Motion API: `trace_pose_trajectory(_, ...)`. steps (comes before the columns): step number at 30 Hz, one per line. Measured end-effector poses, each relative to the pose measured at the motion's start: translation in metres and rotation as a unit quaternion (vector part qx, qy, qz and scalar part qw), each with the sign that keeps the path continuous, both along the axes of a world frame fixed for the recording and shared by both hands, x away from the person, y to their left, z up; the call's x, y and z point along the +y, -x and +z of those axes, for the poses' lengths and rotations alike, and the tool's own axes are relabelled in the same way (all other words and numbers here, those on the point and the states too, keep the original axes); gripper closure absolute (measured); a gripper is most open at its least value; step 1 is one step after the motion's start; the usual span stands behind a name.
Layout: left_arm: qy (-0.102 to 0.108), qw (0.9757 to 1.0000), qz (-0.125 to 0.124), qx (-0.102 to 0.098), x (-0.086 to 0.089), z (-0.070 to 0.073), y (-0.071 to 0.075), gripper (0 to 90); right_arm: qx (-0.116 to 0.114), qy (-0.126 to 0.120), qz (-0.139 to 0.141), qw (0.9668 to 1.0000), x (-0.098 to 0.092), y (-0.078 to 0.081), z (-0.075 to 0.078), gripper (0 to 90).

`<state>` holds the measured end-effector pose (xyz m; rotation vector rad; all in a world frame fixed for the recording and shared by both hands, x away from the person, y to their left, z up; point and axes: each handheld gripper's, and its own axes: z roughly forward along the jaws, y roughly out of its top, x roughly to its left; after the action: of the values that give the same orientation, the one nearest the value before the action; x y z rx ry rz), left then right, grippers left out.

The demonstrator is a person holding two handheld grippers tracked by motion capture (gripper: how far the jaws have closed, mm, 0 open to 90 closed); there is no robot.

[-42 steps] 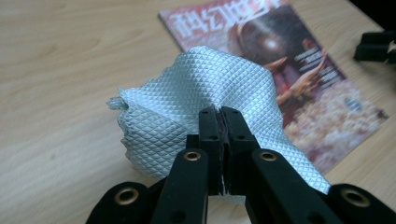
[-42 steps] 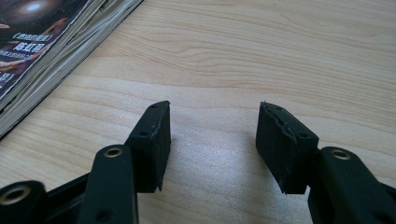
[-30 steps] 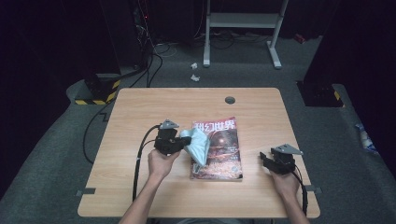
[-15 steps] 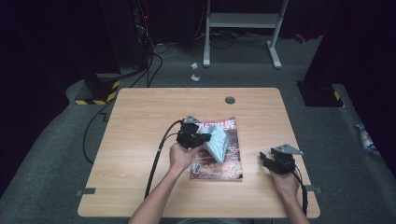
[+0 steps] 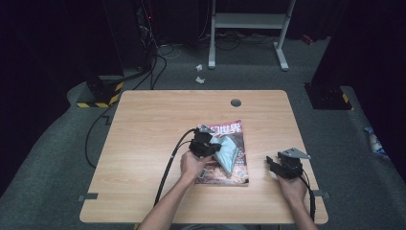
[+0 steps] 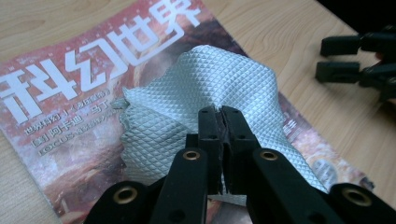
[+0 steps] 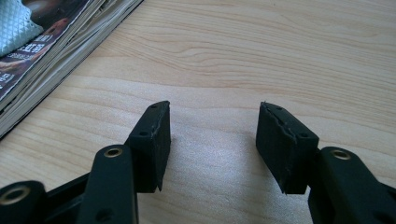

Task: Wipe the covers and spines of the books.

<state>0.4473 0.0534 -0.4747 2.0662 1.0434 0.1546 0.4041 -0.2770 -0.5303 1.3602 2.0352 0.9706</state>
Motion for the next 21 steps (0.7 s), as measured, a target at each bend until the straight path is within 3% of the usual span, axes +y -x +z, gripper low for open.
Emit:
trace_pose_trajectory(6,-0.015,0.9999,0.005,-0.001,0.000,-0.006,0.001,82.9,0.000,0.001,0.001,1.0000,0.000,0.000,0.000,45.2)
trace_pose_trajectory(14,-0.007,0.9999,0.007,-0.005,0.005,-0.002,0.002,70.7,0.002,0.000,0.000,1.0000,0.000,0.000,0.000,45.2)
trace_pose_trajectory(21,-0.005,0.9995,0.022,-0.024,0.019,0.003,0.011,59.0,0.002,0.001,-0.001,1.0000,0.000,0.000,0.001,45.2)
